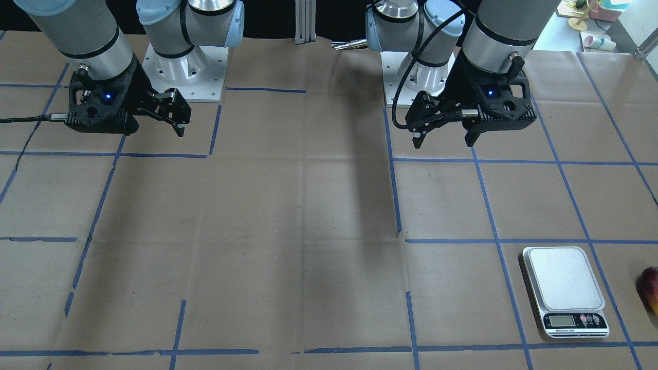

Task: Weigh mango
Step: 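Lower the left gripper onto the mango and close it around it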

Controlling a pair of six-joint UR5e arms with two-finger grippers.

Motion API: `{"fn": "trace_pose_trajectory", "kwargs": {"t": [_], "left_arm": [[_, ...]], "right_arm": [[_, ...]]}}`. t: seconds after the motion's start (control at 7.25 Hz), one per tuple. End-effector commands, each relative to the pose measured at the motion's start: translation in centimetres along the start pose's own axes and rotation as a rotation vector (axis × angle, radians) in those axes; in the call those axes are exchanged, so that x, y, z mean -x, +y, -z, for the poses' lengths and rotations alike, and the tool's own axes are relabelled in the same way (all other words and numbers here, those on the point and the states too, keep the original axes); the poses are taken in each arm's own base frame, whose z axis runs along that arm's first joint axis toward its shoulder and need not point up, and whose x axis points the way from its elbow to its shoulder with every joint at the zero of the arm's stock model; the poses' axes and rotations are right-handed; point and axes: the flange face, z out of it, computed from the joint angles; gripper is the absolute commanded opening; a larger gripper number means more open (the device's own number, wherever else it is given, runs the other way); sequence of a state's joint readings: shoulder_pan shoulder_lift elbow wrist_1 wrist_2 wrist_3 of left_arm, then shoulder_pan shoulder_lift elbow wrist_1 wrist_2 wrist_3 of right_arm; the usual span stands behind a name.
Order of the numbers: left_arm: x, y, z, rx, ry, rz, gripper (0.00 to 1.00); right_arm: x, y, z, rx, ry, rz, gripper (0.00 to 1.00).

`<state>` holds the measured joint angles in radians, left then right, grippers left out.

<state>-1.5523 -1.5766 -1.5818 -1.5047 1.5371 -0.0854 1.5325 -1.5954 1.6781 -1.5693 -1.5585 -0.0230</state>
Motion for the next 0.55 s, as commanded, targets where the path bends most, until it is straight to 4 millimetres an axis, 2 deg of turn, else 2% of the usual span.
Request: {"fn": "trace_pose_trajectory", "kwargs": {"t": [0.0,0.28,0.41], "left_arm": [[4.0,-0.8,-1.5,0.028,-0.003,0.040,1.00],[12.2,-3.1,-2.6,0.046,0.004,-0.007,1.00],[16.7,-4.1,-3.4,0.059,0.012,0.027,1.00]], "right_arm": [[0.0,0.0,0.0,0.000,0.000,0.000,1.00],[0.0,0.0,0.0,0.000,0.000,0.000,1.00],[0.0,0.0,0.0,0.000,0.000,0.000,1.00]]}}
